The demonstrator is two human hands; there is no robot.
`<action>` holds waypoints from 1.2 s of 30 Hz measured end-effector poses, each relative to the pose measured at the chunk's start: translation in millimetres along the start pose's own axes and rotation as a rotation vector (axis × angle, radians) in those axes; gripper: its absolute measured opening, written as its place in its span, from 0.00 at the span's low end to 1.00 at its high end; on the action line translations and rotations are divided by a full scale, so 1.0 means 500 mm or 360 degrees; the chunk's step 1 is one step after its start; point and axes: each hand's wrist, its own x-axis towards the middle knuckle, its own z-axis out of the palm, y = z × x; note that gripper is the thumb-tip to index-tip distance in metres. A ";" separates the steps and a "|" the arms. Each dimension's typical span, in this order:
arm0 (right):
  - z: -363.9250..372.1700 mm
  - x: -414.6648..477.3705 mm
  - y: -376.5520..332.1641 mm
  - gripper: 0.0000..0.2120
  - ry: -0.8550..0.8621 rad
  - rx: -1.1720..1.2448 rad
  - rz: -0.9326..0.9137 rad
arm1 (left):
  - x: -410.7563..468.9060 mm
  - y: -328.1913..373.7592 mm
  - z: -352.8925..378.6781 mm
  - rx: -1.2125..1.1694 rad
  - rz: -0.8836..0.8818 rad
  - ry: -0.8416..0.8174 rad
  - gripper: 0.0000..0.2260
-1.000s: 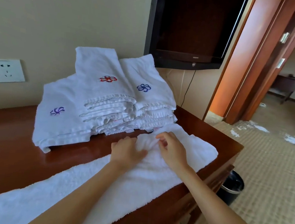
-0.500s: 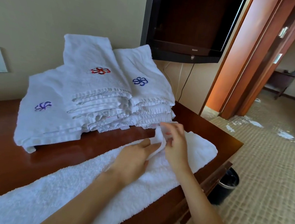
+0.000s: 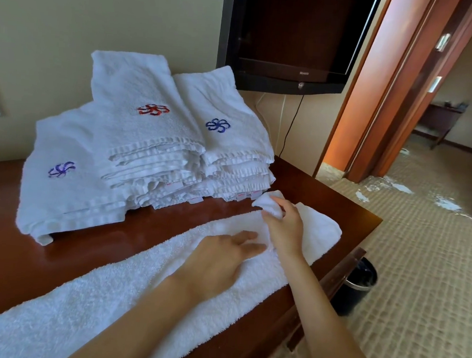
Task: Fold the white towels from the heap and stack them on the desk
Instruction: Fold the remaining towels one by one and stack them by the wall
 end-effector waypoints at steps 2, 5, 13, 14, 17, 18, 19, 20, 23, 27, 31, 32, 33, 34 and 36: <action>-0.006 0.000 -0.004 0.12 0.0077 0.0097 0.0058 | -0.008 0.012 -0.008 0.0094 -0.0206 0.0053 0.25; -0.025 0.016 -0.017 0.11 0.0075 0.0323 0.0282 | -0.034 0.026 -0.035 0.0180 -0.0346 0.0162 0.21; -0.144 0.042 -0.035 0.11 0.0193 0.0939 0.0690 | -0.084 0.029 -0.119 0.0221 -0.0465 0.0053 0.08; -0.156 0.039 -0.029 0.12 0.0215 0.0966 0.0692 | -0.084 0.041 -0.122 0.0178 -0.0384 0.0050 0.08; -0.181 0.027 0.001 0.09 0.0247 0.0882 0.0726 | -0.082 0.079 -0.118 0.0129 -0.0183 -0.0030 0.11; -0.187 0.023 0.011 0.08 0.0239 0.0824 0.0729 | -0.085 0.088 -0.110 0.0104 -0.0169 -0.0051 0.12; -0.191 0.020 0.018 0.07 0.0229 0.0768 0.0711 | -0.090 0.093 -0.102 0.0059 -0.0182 -0.0064 0.12; -0.194 0.018 0.023 0.06 0.0231 0.0722 0.0679 | -0.096 0.093 -0.093 0.0013 -0.0198 -0.0084 0.12; -0.200 0.014 0.030 0.06 0.0264 0.0572 0.0535 | -0.119 0.093 -0.074 -0.0103 -0.0178 -0.0049 0.12; -0.209 0.017 0.052 0.14 0.0331 0.0275 0.0468 | -0.139 0.093 -0.058 -0.0183 -0.0136 0.0036 0.09; -0.228 0.016 0.077 0.04 0.0308 -0.0123 0.0436 | -0.148 0.082 -0.051 -0.0143 -0.0073 -0.0015 0.10; -0.233 0.015 0.082 0.08 0.0268 -0.0238 0.0458 | -0.149 0.078 -0.050 -0.0126 -0.0049 -0.0026 0.11; -0.238 0.018 0.089 0.13 0.0218 -0.0347 0.0481 | -0.149 0.076 -0.051 -0.0130 -0.0043 -0.0040 0.12; -0.243 0.021 0.091 0.17 0.0161 -0.0444 0.0510 | -0.147 0.075 -0.054 -0.0154 -0.0060 -0.0059 0.15; -0.249 0.031 0.089 0.22 0.0034 -0.0634 0.0551 | -0.134 0.077 -0.062 -0.0202 -0.0110 -0.0092 0.21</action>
